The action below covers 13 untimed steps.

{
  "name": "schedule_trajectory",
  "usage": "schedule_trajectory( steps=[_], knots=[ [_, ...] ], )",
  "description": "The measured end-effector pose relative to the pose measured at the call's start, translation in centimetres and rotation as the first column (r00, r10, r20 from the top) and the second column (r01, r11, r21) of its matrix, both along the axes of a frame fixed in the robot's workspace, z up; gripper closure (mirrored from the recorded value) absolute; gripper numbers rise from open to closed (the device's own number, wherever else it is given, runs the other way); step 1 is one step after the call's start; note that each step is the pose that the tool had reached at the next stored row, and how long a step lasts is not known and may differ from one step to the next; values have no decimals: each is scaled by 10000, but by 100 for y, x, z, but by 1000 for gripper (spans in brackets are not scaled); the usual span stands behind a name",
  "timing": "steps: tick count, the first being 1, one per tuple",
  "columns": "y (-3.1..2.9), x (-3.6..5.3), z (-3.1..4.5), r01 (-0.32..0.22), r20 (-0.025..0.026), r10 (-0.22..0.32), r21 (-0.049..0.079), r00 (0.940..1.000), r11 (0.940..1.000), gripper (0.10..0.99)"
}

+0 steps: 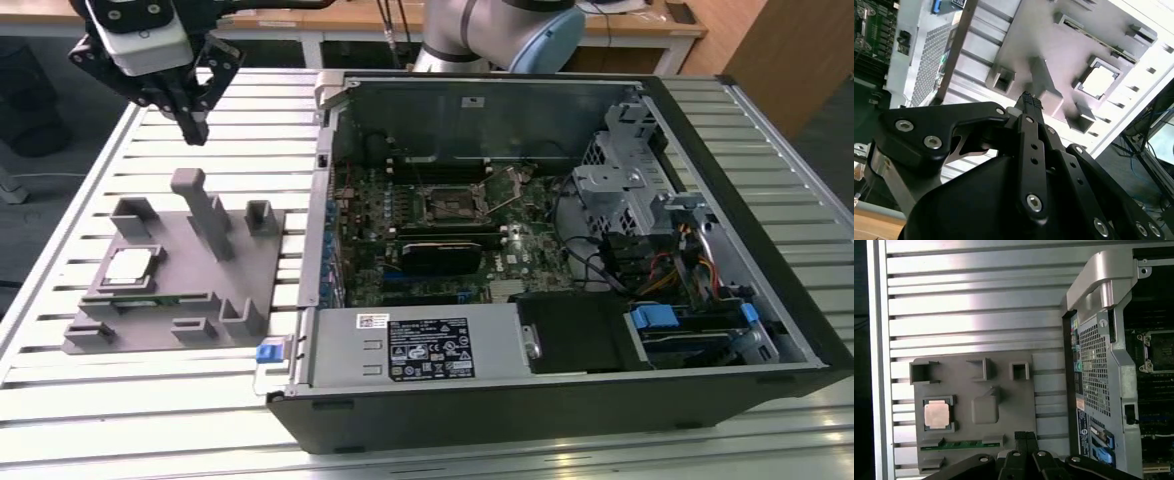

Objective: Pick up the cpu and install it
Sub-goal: 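Reach for the cpu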

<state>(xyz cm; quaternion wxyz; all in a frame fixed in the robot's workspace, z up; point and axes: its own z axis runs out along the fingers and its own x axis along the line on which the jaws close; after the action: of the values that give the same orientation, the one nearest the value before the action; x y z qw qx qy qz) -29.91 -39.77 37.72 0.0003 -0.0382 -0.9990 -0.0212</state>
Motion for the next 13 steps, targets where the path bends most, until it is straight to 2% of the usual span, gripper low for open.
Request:
schedule_trajectory(
  steps=[13],
  knots=[
    [23, -585, -56, -2, -31, 2, 1, 10000, 10000, 980]
  ],
)
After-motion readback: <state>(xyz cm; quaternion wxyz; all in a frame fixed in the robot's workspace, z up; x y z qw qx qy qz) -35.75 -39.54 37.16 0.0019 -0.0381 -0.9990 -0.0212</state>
